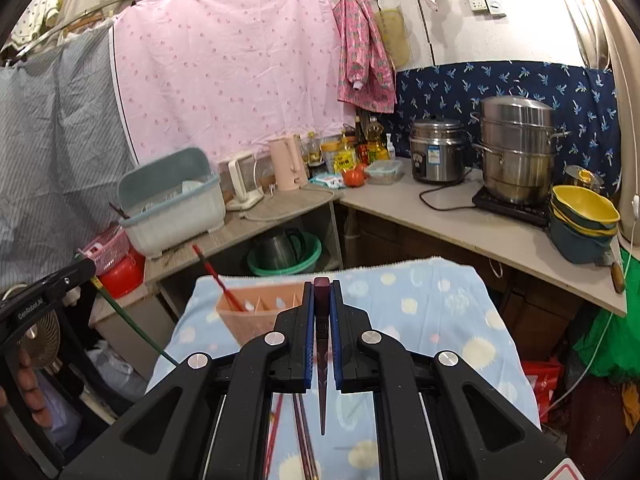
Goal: Organize utensils
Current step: 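Lift and carry both chopsticks toward the pink holder with both tools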
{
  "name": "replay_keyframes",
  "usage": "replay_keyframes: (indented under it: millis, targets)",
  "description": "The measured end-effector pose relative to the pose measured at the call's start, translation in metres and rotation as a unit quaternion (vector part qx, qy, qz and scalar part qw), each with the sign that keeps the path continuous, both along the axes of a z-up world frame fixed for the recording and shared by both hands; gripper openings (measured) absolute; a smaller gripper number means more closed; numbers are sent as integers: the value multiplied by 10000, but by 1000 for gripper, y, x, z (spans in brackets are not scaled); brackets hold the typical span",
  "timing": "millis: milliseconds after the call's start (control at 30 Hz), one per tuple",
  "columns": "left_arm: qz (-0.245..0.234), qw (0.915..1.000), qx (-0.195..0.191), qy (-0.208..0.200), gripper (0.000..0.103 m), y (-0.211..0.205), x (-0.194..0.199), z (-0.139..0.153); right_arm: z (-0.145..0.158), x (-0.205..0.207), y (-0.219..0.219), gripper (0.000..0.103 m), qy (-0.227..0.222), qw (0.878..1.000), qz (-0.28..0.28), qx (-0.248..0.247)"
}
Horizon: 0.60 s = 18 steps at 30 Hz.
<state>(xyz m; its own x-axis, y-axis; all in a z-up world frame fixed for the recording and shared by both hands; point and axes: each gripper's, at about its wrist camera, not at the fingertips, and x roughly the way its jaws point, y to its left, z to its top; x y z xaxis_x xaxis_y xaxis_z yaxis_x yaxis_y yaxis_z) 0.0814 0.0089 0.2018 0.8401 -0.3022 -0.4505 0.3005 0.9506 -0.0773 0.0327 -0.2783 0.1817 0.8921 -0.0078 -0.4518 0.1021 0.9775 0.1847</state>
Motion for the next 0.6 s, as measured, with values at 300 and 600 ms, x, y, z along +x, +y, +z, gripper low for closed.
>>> replay_keyframes:
  millis: [300, 600]
  targets:
    - [75, 9994, -35, -335, 7, -21, 49, 31, 33, 54, -1, 8, -564, 9983, -121, -5]
    - [111, 9979, -106, -628, 7, -38, 87, 34, 25, 100, 1, 8, -1059, 9937, -359, 70]
